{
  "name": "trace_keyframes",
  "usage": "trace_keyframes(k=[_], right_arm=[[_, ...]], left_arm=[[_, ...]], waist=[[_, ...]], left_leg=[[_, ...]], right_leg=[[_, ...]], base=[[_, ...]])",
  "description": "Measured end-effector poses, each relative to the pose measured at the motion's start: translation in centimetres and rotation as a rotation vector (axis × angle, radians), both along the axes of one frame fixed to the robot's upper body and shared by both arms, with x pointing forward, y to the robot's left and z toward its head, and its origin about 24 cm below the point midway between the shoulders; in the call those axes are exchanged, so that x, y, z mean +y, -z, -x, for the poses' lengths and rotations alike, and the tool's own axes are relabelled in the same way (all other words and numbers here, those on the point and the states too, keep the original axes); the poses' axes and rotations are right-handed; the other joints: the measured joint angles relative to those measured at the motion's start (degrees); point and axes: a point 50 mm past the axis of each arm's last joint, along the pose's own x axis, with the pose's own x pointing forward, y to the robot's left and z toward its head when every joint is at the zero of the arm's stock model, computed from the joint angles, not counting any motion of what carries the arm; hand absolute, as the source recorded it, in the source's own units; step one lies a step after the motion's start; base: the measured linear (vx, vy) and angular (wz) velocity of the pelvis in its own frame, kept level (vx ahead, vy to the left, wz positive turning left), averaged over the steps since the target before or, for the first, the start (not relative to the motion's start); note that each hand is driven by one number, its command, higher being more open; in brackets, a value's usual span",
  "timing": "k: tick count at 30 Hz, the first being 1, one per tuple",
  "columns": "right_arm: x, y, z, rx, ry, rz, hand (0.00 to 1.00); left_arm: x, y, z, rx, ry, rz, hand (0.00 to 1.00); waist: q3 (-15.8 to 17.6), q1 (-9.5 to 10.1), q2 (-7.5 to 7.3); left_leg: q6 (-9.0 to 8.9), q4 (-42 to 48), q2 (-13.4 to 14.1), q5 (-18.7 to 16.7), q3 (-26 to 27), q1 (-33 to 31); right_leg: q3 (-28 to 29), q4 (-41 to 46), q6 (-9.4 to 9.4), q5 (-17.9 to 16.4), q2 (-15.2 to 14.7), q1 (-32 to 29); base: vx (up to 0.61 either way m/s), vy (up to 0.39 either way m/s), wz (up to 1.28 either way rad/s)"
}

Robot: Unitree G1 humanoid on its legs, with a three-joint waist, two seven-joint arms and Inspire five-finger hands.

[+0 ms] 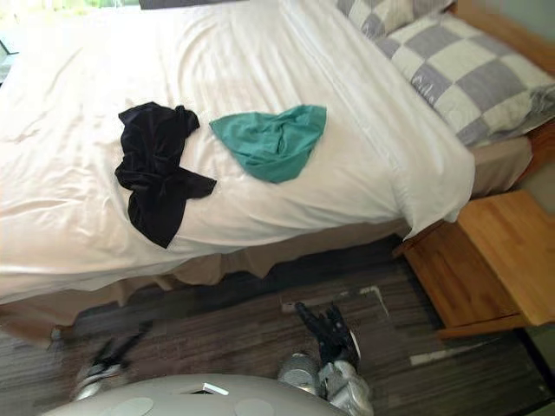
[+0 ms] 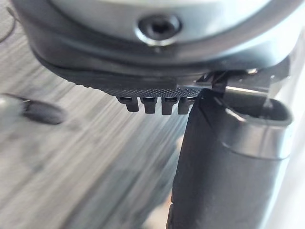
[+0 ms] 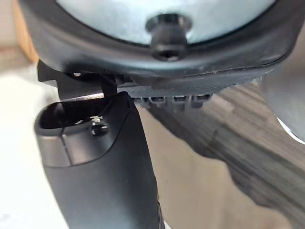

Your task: Tidy up the quilt and then pick up the clothes from the bed and put them into the laundry hamper

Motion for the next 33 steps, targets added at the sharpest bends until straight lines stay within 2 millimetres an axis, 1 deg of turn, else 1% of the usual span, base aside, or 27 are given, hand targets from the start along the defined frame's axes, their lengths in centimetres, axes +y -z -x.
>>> trace_keyframes(k=[2, 3, 4, 5, 7, 8, 9, 10, 11, 12, 13, 14, 15, 16, 17, 18, 19, 20, 21, 23, 24, 25, 26, 28, 29, 31, 33], right_arm=[[-3.0, -0.4, 2.1, -0.01, 0.246, 0.05, 1.0], [-3.9, -0.7, 2.7, -0.019, 0.299, 0.077, 1.0], [-5.9, -1.5, 4.0, -0.026, 0.368, 0.151, 1.0], [-7.4, -2.3, 4.7, -0.033, 0.394, 0.211, 1.0], [-10.9, -4.9, 5.0, -0.072, 0.352, 0.376, 1.0], [-13.3, -7.4, 4.1, -0.128, 0.279, 0.508, 1.0], [-16.1, -10.9, 3.0, -0.208, 0.225, 0.647, 1.0], [-17.4, -12.8, 2.3, -0.254, 0.204, 0.718, 1.0], [-19.4, -16.8, 1.0, -0.355, 0.161, 0.85, 1.0], [-20.5, -19.8, -0.2, -0.434, 0.117, 0.941, 1.0], [-21.1, -22.3, -1.3, -0.508, 0.075, 1.022, 1.0], [-21.4, -25.1, -2.9, -0.604, 0.03, 1.099, 1.0], [-21.4, -27.1, -4.4, -0.677, -0.017, 1.142, 1.0], [-21.2, -27.8, -5.2, -0.711, -0.042, 1.156, 1.0], [-20.7, -29.1, -7.1, -0.764, -0.098, 1.178, 1.0], [-19.6, -30.1, -9.1, -0.813, -0.168, 1.194, 1.0], [-18.9, -30.6, -10.2, -0.834, -0.212, 1.199, 1.0], [-17.2, -31.2, -12.3, -0.869, -0.308, 1.205, 1.0], [-16.2, -31.4, -13.3, -0.885, -0.358, 1.203, 1.0], [-11.8, -30.9, -16.3, -0.903, -0.595, 1.19, 1.0], [-10.8, -30.6, -16.8, -0.899, -0.652, 1.189, 1.0], [-8.9, -30.5, -17.3, -0.905, -0.748, 1.187, 1.0], [-7.3, -30.5, -17.5, -0.941, -0.806, 1.171, 1.0], [-5.3, -30.6, -17.6, -0.989, -0.86, 1.166, 1.0], [-3.8, -30.7, -17.6, -1.028, -0.909, 1.147, 1.0], [-2.4, -30.8, -17.7, -1.062, -0.955, 1.129, 1.0], [-1.4, -30.8, -17.6, -1.1, -0.957, 1.095, 1.0]], left_arm=[[7.1, -5.2, 1.3, -0.15, -0.22, -0.23, 1.0], [8.4, -6.7, 1.4, -0.188, -0.248, -0.291, 1.0], [10.5, -9.5, 1.3, -0.253, -0.278, -0.405, 1.0], [11.6, -11.3, 1.0, -0.29, -0.277, -0.47, 1.0], [13.5, -15.0, 0.1, -0.342, -0.234, -0.596, 1.0], [14.4, -17.4, -0.6, -0.37, -0.194, -0.67, 1.0], [14.9, -19.4, -1.7, -0.392, -0.131, -0.732, 1.0], [15.1, -20.4, -2.3, -0.389, -0.087, -0.768, 1.0], [15.6, -23.0, -3.7, -0.398, -0.013, -0.849, 1.0], [16.0, -25.4, -4.4, -0.396, 0.037, -0.93, 1.0], [16.4, -27.8, -5.2, -0.4, 0.082, -1.013, 1.0], [16.4, -31.2, -6.4, -0.426, 0.127, -1.112, 1.0], [16.1, -34.4, -7.6, -0.44, 0.167, -1.214, 1.0], [15.8, -35.6, -8.2, -0.454, 0.181, -1.256, 1.0], [15.2, -37.3, -9.5, -0.459, 0.212, -1.316, 1.0], [14.6, -38.0, -10.9, -0.46, 0.248, -1.346, 1.0], [14.2, -38.0, -11.6, -0.461, 0.271, -1.349, 1.0], [13.6, -37.7, -12.8, -0.423, 0.338, -1.361, 1.0], [13.3, -37.4, -13.4, -0.397, 0.375, -1.366, 1.0], [11.2, -35.6, -16.1, -0.3, 0.566, -1.374, 1.0], [10.5, -35.1, -16.8, -0.288, 0.611, -1.372, 1.0], [9.0, -33.9, -18.0, -0.289, 0.685, -1.362, 1.0], [7.6, -32.7, -19.0, -0.287, 0.76, -1.356, 1.0], [5.9, -31.2, -20.1, -0.269, 0.846, -1.353, 1.0], [4.4, -29.6, -20.9, -0.238, 0.924, -1.351, 1.0], [2.9, -27.8, -21.6, -0.221, 0.99, -1.328, 1.0], [1.7, -26.3, -22.1, -0.21, 1.043, -1.305, 1.0]], waist=[[-0.51, 0.01, 0.07], [-0.99, 0.02, 0.42], [-2.37, 0.0, 1.36], [-2.9, -0.06, 1.83], [-3.77, -0.86, 2.4], [-3.72, -1.51, 2.08], [-4.4, -1.49, 3.35], [-4.97, -1.64, 4.05], [-5.55, -1.95, 4.7], [-5.77, -2.03, 4.55], [-6.26, -2.24, 4.17], [-6.99, -2.34, 3.47], [-7.57, -2.49, 1.87], [-7.66, -2.62, 1.62], [-8.22, -2.95, 0.83], [-8.59, -3.18, 0.28], [-8.67, -3.3, 0.16], [-8.73, -3.78, 0.06], [-8.73, -4.06, 0.06], [-8.23, -4.38, 0.41], [-7.92, -4.27, 0.46], [-7.09, -4.24, 0.42], [-5.97, -4.04, 0.96], [-5.23, -4.01, 1.54], [-4.92, -4.01, 2.03], [-4.81, -4.01, 2.19], [-4.37, -4.0, 1.53]], left_leg=[[-1.08, 1.49, 1.87, -0.25, 1.2, 0.09], [-1.31, 1.83, 2.39, -0.24, 1.35, -0.29], [-1.39, 2.34, 3.17, -0.19, 1.57, -0.92], [-1.41, 3.07, 3.9, -0.19, 1.59, -1.02], [-1.4, 7.02, 5.2, -0.28, 1.66, -1.85], [-1.36, 10.38, 5.73, -1.04, 1.55, -3.24], [-1.18, 10.26, 5.6, -1.28, 1.49, -3.65], [-1.03, 9.18, 5.14, -1.11, 1.42, -3.3], [-0.95, 7.53, 4.38, -1.01, 0.91, -2.95], [-0.89, 6.56, 3.86, -0.95, 0.6, -2.64], [-0.9, 5.92, 3.56, -0.86, 0.15, -2.63], [-0.8, 5.23, 3.26, -0.4, -0.25, -2.59], [-0.45, 4.6, 2.88, 0.33, -0.53, -2.66], [-0.4, 4.43, 2.83, 0.52, -0.71, -2.73], [-0.4, 3.81, 2.76, 0.81, -1.03, -2.7], [-0.4, 3.66, 2.73, 0.83, -1.1, -2.59], [-0.4, 3.62, 2.69, 0.83, -1.09, -2.51], [-0.4, 3.46, 2.55, 0.83, -1.04, -2.47], [-0.4, 3.34, 2.45, 0.83, -0.97, -2.45], [-0.4, 2.75, 2.19, 0.83, -0.1, -1.87], [-0.4, 2.76, 2.15, 0.83, 0.09, -1.58], [-0.4, 2.76, 1.86, 0.82, 0.08, -1.09], [-0.4, 2.68, 1.66, 0.81, 0.19, -0.64], [-0.4, 2.68, 1.51, 0.8, 0.33, -0.6], [-0.4, 2.73, 1.46, 0.8, 0.64, -0.51], [-0.41, 3.32, 1.58, 0.79, 1.44, -0.48], [-0.8, 6.13, 2.25, 0.49, 2.09, -0.74]], right_leg=[[-0.67, -4.49, -0.07, -0.07, 2.55, 2.44], [-0.67, -5.41, 0.01, 0.02, 3.29, 2.5], [-0.71, -6.56, 0.02, 0.13, 4.53, 2.61], [-0.88, -7.32, -0.07, 0.1, 5.22, 3.4], [-1.38, -8.86, -0.35, 0.06, 5.55, 5.4], [-1.52, -9.52, -0.4, 0.05, 5.01, 6.17], [-1.44, -9.54, -0.47, 0.0, 5.08, 6.08], [-1.48, -9.58, -0.51, -0.05, 5.3, 5.92], [-1.5, -9.78, -0.62, -0.13, 5.39, 5.88], [-1.37, -10.44, -0.6, -0.12, 5.32, 6.01], [-1.34, -11.13, -0.32, 0.08, 5.35, 6.15], [-1.55, -11.67, -0.18, 0.19, 5.36, 6.4], [-1.74, -12.14, -0.14, 0.38, 5.27, 6.48], [-1.86, -12.44, -0.14, 0.5, 5.3, 6.49], [-2.03, -12.96, -0.2, 0.85, 5.5, 6.63], [-2.06, -13.61, -0.17, 1.24, 5.61, 6.92], [-1.97, -13.72, -0.18, 1.38, 5.61, 6.95], [-1.87, -14.32, -0.33, 1.89, 5.61, 7.02], [-1.83, -14.65, -0.26, 2.19, 5.6, 7.05], [-1.47, -14.66, -0.29, 2.75, 5.52, 6.84], [-1.27, -14.65, -0.22, 2.94, 5.43, 7.01], [-1.1, -14.65, -0.09, 3.03, 5.04, 7.59], [-1.08, -14.65, 0.25, 3.25, 4.81, 7.86], [-1.03, -14.65, 0.4, 3.35, 4.56, 7.85], [-1.01, -14.64, 0.44, 3.38, 4.43, 7.86], [-0.95, -14.64, 0.45, 3.39, 4.09, 7.88], [-0.79, -14.64, 0.45, 3.4, 3.91, 8.39]], base=[[0.1, -0.115, -0.25], [0.11, -0.148, -0.15], [0.12, -0.14, -0.05], [0.12, -0.133, 0.03], [0.1, -0.095, 0.11], [0.05, -0.061, 0.08], [0.02, -0.024, 0.06], [0.01, 0.0, 0.1], [0.02, 0.028, 0.1], [0.01, 0.033, 0.08], [-0.03, 0.033, 0.06], [-0.05, 0.003, 0.11], [-0.06, -0.016, 0.11], [-0.06, -0.029, 0.06], [-0.06, -0.031, 0.02], [-0.05, -0.02, -0.01], [-0.06, -0.005, -0.06], [-0.05, 0.002, -0.06], [-0.06, 0.006, -0.08], [-0.06, 0.015, -0.12], [-0.06, 0.03, -0.07], [-0.06, 0.037, -0.03], [-0.07, 0.043, 0.0], [-0.06, 0.019, -0.03], [-0.03, -0.001, -0.04], [-0.02, 0.004, -0.08], [0.0, -0.014, -0.13]])
